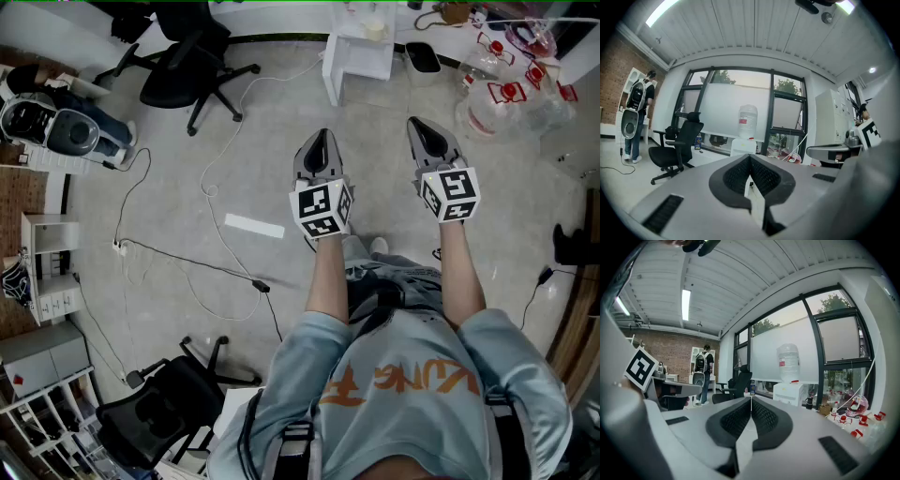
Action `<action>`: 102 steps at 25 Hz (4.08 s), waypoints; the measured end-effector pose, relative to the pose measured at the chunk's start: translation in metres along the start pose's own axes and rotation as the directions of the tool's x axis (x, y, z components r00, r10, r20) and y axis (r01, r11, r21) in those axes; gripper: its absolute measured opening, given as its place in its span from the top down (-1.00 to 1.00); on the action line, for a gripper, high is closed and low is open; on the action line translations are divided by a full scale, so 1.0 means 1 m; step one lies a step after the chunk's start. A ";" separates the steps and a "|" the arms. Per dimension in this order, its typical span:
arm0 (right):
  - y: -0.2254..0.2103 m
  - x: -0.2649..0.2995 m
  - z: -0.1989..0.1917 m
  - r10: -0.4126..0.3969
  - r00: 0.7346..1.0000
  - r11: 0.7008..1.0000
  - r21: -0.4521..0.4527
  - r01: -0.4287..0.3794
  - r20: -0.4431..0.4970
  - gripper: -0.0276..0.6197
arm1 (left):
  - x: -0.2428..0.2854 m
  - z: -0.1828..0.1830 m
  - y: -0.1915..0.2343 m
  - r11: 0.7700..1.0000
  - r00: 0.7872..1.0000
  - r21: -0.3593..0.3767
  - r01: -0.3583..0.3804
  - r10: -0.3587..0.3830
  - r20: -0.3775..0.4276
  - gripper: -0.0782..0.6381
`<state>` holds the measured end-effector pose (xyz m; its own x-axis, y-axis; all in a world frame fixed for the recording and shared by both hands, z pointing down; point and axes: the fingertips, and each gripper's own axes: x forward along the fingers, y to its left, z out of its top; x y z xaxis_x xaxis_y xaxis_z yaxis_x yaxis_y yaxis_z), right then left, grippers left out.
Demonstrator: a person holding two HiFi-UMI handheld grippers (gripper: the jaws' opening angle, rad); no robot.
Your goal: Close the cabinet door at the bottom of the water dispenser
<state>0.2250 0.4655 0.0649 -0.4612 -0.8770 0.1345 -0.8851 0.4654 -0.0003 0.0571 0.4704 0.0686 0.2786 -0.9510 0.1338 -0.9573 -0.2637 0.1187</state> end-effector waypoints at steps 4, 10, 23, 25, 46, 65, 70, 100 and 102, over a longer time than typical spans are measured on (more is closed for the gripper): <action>-0.007 -0.007 0.006 -0.012 1.000 1.000 -0.003 0.012 0.006 0.82 | -0.001 0.007 -0.006 1.000 1.000 0.013 0.007 -0.007 0.002 0.75; -0.029 -0.010 0.020 -0.059 0.995 0.995 0.082 0.052 0.085 0.82 | 0.003 0.014 -0.009 0.999 1.000 0.029 0.014 -0.014 -0.001 0.75; -0.053 0.023 0.060 -0.053 0.984 0.997 0.072 0.041 0.168 0.82 | 0.017 0.056 0.012 0.998 0.997 0.053 -0.036 0.032 0.069 0.75; -0.051 0.033 0.065 -0.035 0.983 0.997 0.069 0.023 0.179 0.82 | 0.021 0.057 0.019 0.997 0.996 0.054 -0.048 0.044 0.075 0.75; -0.099 0.243 0.067 -0.085 0.989 0.992 0.099 0.073 0.124 0.82 | 0.203 0.065 0.154 0.999 0.999 0.011 -0.035 0.035 0.018 0.75; -0.106 0.498 -0.024 -0.085 0.981 0.981 0.159 0.113 -0.174 0.82 | 0.415 -0.038 0.305 1.000 0.956 -0.026 -0.001 -0.007 -0.294 0.75; -0.130 0.518 -0.053 -0.117 0.967 0.969 0.188 0.161 -0.228 0.82 | 0.450 -0.065 0.299 0.998 0.938 -0.063 0.018 -0.039 -0.346 0.75; -0.073 0.567 -0.300 0.198 0.878 0.973 0.193 -0.124 -0.436 0.82 | 0.468 -0.282 0.333 0.982 0.888 -0.144 -0.120 0.041 -0.458 0.75; -0.065 0.567 -0.318 0.208 0.873 0.971 0.201 -0.130 -0.442 0.82 | 0.465 -0.295 0.335 0.979 0.890 -0.163 -0.124 0.037 -0.454 0.75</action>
<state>0.0406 -0.0238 0.4567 -0.5591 -0.6158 0.5552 -0.8120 0.5419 -0.2166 -0.1111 -0.0131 0.4605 0.2479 -0.7829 0.5706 -0.9589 -0.1141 0.2599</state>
